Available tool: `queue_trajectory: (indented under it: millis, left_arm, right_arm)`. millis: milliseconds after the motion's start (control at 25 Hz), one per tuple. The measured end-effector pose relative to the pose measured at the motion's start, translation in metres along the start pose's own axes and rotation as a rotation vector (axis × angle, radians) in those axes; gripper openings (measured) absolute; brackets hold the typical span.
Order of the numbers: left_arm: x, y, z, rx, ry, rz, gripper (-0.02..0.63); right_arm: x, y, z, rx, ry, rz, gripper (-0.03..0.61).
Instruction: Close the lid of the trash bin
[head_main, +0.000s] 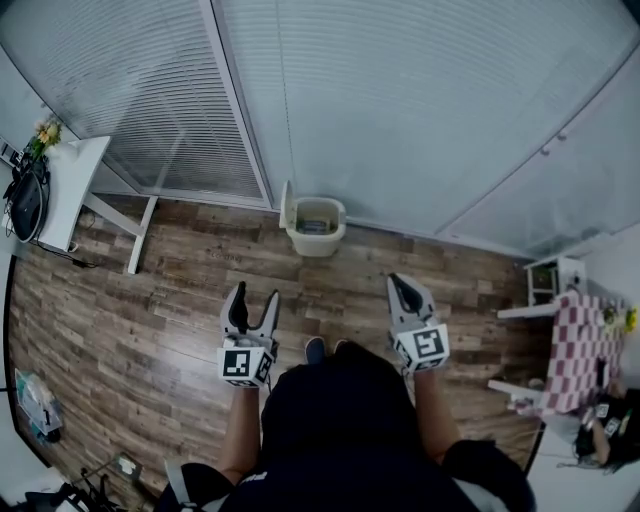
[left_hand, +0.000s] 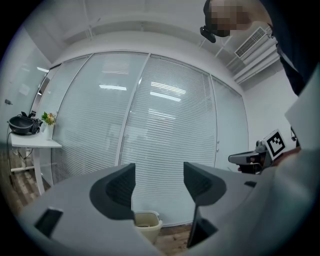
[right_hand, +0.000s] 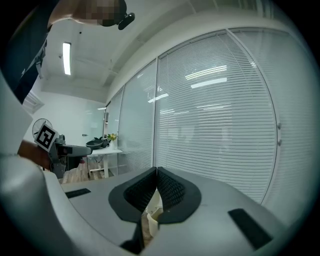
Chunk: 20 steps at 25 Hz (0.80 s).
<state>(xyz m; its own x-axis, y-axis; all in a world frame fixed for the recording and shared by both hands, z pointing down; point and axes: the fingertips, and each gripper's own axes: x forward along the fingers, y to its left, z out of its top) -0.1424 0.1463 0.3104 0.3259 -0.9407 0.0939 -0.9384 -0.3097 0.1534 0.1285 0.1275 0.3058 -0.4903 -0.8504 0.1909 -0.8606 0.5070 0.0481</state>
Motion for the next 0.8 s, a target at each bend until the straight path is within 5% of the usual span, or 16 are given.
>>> queue_trajectory:
  millis: [800]
  left_arm:
    - [0.038, 0.027, -0.02, -0.012, 0.068, -0.038, 0.279]
  right_arm:
    - [0.028, 0.004, -0.008, 0.054, 0.022, 0.021, 0.003]
